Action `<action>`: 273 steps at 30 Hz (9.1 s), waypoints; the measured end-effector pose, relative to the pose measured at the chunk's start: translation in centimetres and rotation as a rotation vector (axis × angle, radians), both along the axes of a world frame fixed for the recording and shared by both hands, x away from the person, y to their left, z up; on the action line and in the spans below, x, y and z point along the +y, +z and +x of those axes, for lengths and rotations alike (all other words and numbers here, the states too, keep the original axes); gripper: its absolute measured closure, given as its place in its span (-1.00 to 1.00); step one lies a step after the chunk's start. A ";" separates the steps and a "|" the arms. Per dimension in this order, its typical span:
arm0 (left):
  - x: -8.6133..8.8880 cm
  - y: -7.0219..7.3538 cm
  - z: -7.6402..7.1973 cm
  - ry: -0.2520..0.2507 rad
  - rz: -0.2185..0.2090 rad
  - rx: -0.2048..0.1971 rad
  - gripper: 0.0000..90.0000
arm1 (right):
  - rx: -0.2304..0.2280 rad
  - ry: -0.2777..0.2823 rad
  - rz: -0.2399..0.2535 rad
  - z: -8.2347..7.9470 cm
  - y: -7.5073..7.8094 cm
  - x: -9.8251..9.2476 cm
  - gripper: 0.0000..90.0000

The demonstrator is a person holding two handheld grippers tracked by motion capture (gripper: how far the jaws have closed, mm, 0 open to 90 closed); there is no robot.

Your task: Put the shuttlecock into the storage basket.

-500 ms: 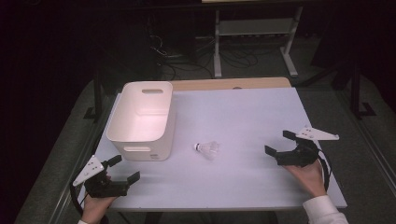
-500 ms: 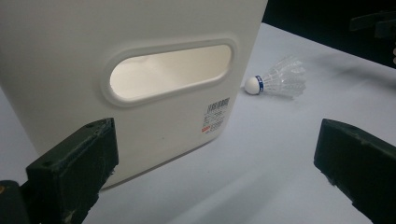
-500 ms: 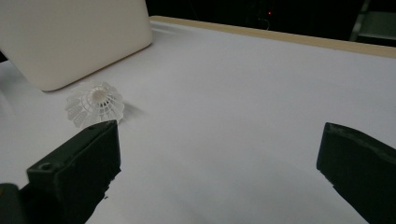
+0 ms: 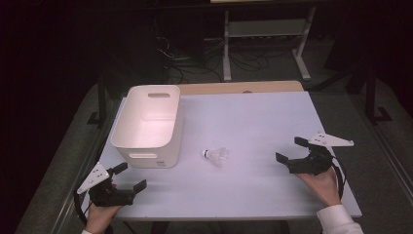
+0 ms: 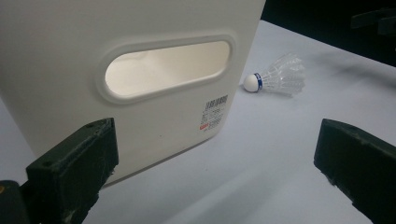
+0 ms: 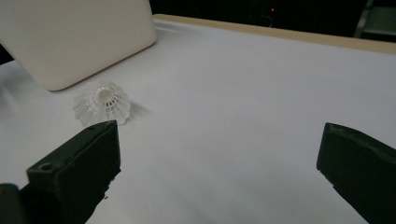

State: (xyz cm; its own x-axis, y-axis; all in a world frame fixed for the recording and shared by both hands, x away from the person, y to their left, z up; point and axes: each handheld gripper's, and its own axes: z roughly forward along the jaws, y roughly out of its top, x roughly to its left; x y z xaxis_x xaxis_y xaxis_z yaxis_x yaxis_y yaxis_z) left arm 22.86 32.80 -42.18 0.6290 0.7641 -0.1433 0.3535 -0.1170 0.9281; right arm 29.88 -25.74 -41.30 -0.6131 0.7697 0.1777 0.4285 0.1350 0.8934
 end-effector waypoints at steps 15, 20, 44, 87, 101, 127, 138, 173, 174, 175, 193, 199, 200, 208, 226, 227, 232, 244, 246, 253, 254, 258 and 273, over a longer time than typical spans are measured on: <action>0.0 0.0 -0.1 -0.009 -0.002 0.008 -1.00 | 0.031 0.012 -0.038 0.5 1.0 0.8 -1.00; 0.0 0.0 -0.1 -0.006 -0.001 0.009 -1.00 | 0.028 0.025 -0.045 0.8 1.4 1.2 -1.00; -0.1 0.0 -0.1 -0.009 -0.004 0.014 -1.00 | 0.084 0.152 -0.122 2.5 4.0 3.6 -1.00; -0.2 0.1 -0.2 -0.023 -0.008 0.006 -1.00 | 0.153 0.314 -0.220 6.4 7.7 8.3 -1.00; -0.2 0.1 -0.2 -0.025 -0.004 0.010 -1.00 | 0.161 0.364 -0.258 7.3 8.7 9.6 -1.00; -0.1 0.1 -0.3 -0.026 -0.005 0.007 -1.00 | 0.195 0.444 -0.339 9.3 9.8 13.1 -1.00; -0.2 0.1 -0.3 -0.029 -0.004 0.006 -1.00 | 0.206 0.486 -0.382 10.4 9.7 14.4 -1.00; -0.2 0.1 -0.3 -0.028 -0.016 0.005 -1.00 | 0.317 0.581 -0.466 12.8 8.7 18.2 -1.00; -0.3 0.1 -0.3 -0.027 -0.026 0.003 -1.00 | 0.319 0.586 -0.468 12.9 8.6 18.3 -1.00; -0.3 0.1 -0.3 -0.027 -0.026 0.003 -1.00 | 0.319 0.586 -0.468 12.9 8.6 18.3 -1.00; 0.0 0.1 -0.2 -0.035 0.004 0.000 -1.00 | 0.392 0.639 -0.514 14.1 7.0 20.9 -1.00; -0.1 0.1 -0.3 -0.033 -0.007 0.004 -1.00 | 0.410 0.650 -0.519 14.2 6.5 21.5 -1.00; -0.1 0.1 -0.3 -0.034 -0.006 0.003 -1.00 | 0.410 0.650 -0.519 14.2 6.5 21.5 -1.00; -0.1 0.1 -0.3 -0.033 -0.006 0.005 -1.00 | 0.423 0.666 -0.520 14.5 5.8 22.0 -1.00; -0.1 0.1 -0.3 -0.030 -0.016 0.007 -1.00 | 0.480 0.714 -0.540 14.4 4.2 23.7 -0.83; -0.1 0.1 -0.3 -0.030 -0.017 0.007 -1.00 | 0.480 0.714 -0.540 14.4 4.2 23.7 -0.83; -0.1 0.1 -0.3 -0.035 -0.012 0.003 -1.00 | 0.478 0.719 -0.548 14.4 3.8 24.1 -0.85; 0.0 0.2 -0.4 -0.040 -0.007 0.003 -1.00 | 0.505 0.729 -0.564 14.4 2.8 25.1 -0.87; 0.0 0.2 -0.4 -0.042 -0.006 0.001 -1.00 | 0.506 0.730 -0.563 14.4 2.7 25.1 -0.87; 0.0 0.2 -0.4 -0.043 -0.001 0.003 -1.00 | 0.515 0.731 -0.578 14.5 2.1 25.7 -0.82; 0.0 0.2 -0.4 -0.043 -0.005 0.002 -1.00 | 0.522 0.735 -0.576 14.6 2.0 25.7 -0.79; -0.1 0.2 -0.4 -0.043 -0.007 0.000 -1.00 | 0.533 0.727 -0.572 14.8 1.6 25.9 -0.71; 0.0 0.2 -0.4 -0.045 -0.005 -0.002 -1.00 | 0.590 0.725 -0.597 14.7 0.5 26.6 -0.35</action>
